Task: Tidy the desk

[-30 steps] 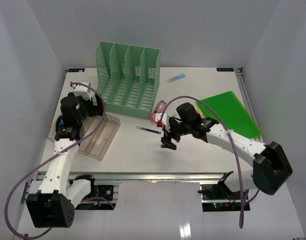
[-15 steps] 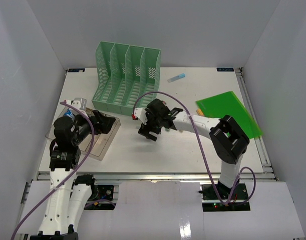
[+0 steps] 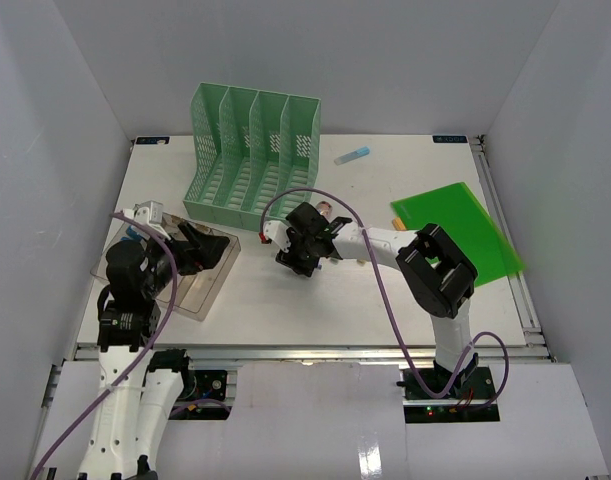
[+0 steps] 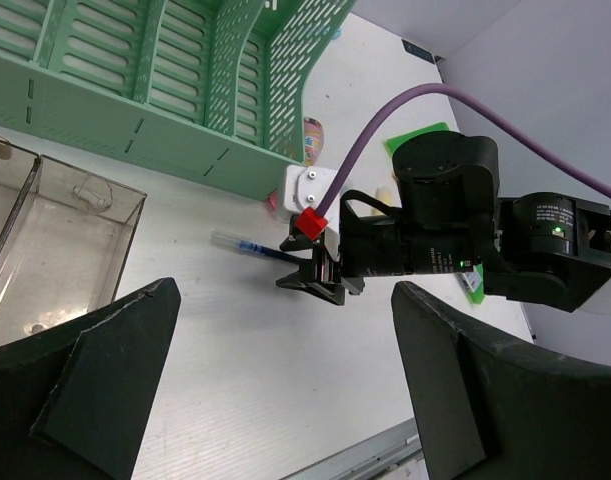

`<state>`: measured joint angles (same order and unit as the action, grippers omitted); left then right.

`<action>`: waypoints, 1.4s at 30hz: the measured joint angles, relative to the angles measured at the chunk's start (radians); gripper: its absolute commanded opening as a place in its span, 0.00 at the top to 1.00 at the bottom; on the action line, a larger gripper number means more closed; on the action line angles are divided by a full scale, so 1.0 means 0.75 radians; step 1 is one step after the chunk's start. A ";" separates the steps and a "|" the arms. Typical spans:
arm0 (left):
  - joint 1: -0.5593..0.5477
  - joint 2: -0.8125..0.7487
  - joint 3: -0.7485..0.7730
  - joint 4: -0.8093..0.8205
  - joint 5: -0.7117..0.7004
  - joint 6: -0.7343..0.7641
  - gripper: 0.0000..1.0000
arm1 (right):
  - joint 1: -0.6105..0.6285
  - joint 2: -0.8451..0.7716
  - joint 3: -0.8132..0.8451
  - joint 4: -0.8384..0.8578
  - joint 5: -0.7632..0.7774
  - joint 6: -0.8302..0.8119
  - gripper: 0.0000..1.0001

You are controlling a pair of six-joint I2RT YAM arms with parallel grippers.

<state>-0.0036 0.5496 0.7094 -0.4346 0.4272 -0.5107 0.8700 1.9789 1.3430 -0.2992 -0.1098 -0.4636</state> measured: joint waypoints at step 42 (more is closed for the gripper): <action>0.000 -0.075 0.506 0.150 0.147 -0.165 0.02 | 0.421 0.720 1.162 0.227 0.373 -1.383 0.92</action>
<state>-0.0036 0.4931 1.0890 -0.3221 0.5376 -0.6345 1.1858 2.5188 2.2148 -0.1289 0.1703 -1.5008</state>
